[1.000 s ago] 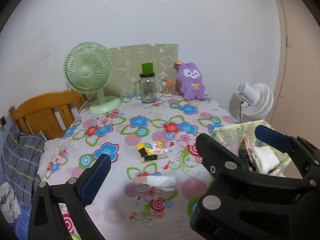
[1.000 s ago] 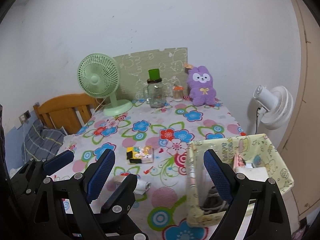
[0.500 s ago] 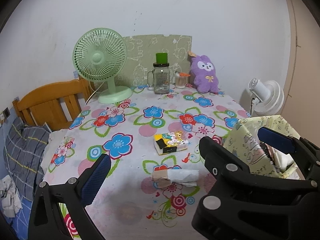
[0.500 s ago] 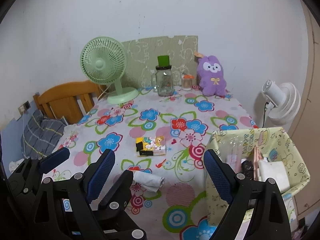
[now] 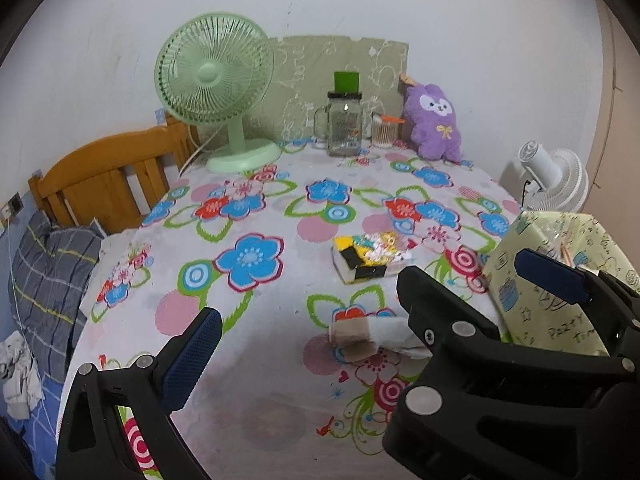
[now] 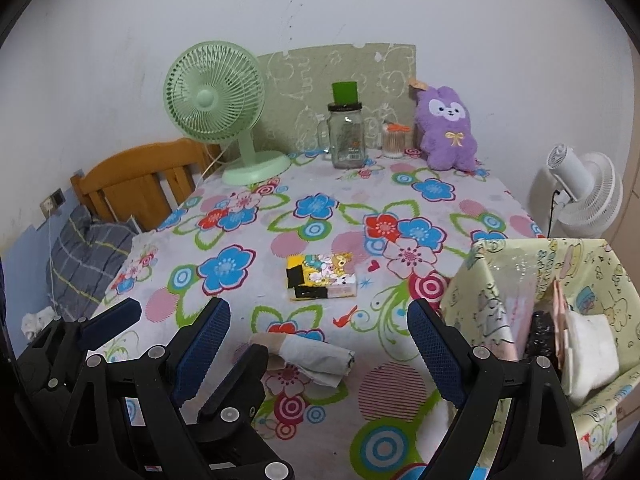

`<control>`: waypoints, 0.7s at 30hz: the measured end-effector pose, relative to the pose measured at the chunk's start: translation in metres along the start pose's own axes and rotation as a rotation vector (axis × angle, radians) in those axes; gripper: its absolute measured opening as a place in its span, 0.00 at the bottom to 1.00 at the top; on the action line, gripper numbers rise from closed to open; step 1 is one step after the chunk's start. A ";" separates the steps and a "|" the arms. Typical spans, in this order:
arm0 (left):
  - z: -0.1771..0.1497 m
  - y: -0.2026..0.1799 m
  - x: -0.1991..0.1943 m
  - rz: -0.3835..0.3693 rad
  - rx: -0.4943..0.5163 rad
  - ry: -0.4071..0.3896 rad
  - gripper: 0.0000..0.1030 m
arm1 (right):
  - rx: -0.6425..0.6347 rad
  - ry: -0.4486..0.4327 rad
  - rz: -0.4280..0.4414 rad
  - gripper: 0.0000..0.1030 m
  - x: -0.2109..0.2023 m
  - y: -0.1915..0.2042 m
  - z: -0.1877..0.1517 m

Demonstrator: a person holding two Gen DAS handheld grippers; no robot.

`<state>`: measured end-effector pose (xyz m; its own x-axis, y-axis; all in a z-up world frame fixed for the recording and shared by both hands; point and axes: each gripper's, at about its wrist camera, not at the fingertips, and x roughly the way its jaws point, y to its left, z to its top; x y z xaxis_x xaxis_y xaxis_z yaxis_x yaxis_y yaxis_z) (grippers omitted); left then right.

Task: Organize soft objects
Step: 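Move the left tool to the white rolled cloth and close on it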

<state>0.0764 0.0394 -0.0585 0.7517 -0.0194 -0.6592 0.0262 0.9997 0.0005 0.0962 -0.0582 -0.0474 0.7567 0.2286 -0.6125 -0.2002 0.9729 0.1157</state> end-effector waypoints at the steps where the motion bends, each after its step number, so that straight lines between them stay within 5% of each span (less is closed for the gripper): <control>1: -0.002 0.000 0.002 -0.003 0.000 0.010 1.00 | -0.002 0.008 0.000 0.89 0.003 0.000 -0.001; 4: -0.005 0.001 0.010 0.003 0.009 0.032 1.00 | -0.012 0.038 0.000 0.82 0.014 0.002 -0.004; 21: -0.014 0.009 0.048 -0.021 -0.019 0.119 1.00 | 0.004 0.159 0.003 0.78 0.059 0.002 -0.017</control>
<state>0.1030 0.0473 -0.1004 0.6679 -0.0388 -0.7432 0.0276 0.9992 -0.0274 0.1300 -0.0437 -0.0962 0.6477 0.2234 -0.7285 -0.1995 0.9724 0.1208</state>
